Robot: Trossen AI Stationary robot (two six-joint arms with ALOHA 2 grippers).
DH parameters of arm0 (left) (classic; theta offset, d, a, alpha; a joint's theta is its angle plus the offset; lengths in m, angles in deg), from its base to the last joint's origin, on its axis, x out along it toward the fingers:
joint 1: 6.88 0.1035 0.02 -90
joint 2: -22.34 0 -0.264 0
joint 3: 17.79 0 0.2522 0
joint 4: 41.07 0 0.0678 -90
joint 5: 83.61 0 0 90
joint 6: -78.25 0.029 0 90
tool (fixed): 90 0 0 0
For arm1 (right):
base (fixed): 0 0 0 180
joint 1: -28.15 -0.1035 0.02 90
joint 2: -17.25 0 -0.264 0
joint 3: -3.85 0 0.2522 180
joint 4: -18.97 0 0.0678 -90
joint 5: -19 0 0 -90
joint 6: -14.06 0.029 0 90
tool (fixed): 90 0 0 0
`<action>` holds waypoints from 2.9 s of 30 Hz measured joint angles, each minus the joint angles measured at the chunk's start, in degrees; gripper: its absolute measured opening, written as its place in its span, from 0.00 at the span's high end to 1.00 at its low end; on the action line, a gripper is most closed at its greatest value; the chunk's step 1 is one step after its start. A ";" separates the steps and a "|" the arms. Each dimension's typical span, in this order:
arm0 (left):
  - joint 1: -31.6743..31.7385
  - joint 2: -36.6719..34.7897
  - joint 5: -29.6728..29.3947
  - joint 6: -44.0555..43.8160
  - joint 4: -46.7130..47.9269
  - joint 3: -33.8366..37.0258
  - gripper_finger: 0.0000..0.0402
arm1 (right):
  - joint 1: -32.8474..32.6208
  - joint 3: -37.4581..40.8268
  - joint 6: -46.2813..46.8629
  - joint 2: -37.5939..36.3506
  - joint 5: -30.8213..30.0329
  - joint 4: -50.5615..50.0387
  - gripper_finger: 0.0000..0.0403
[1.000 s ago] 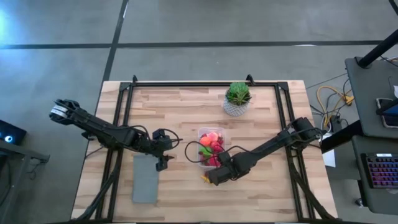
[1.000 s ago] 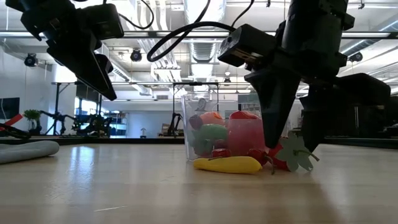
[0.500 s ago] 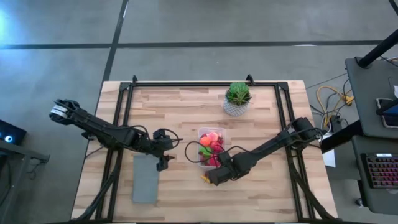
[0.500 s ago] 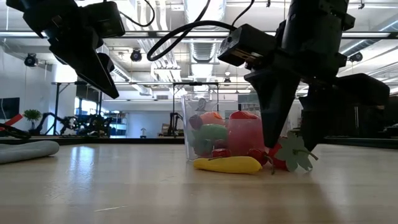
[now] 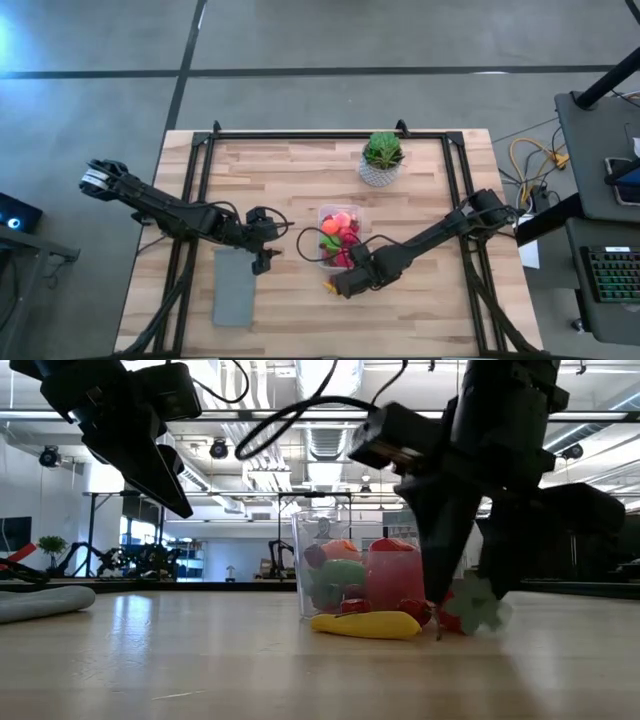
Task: Pick and placing Produce into tupperware
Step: Put the red strawberry into the transparent bin, then put the yellow corn into the transparent bin
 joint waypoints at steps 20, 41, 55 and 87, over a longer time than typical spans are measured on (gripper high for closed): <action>0.04 0.00 -0.13 0.07 0.02 0.06 0.45 | -1.41 -1.36 -2.85 -1.38 3.29 -0.13 0.67; 0.04 0.06 0.55 1.66 -0.51 0.11 0.45 | 5.40 -3.74 -10.48 -10.62 -12.52 -11.01 0.54; 0.00 7.73 6.33 15.06 -18.18 0.13 0.45 | 1.07 -8.04 -8.60 -13.09 -28.05 -19.08 0.30; -4.79 45.83 10.93 25.45 -13.08 -36.28 0.45 | -24.11 -8.50 18.22 -22.18 -30.07 -53.13 0.31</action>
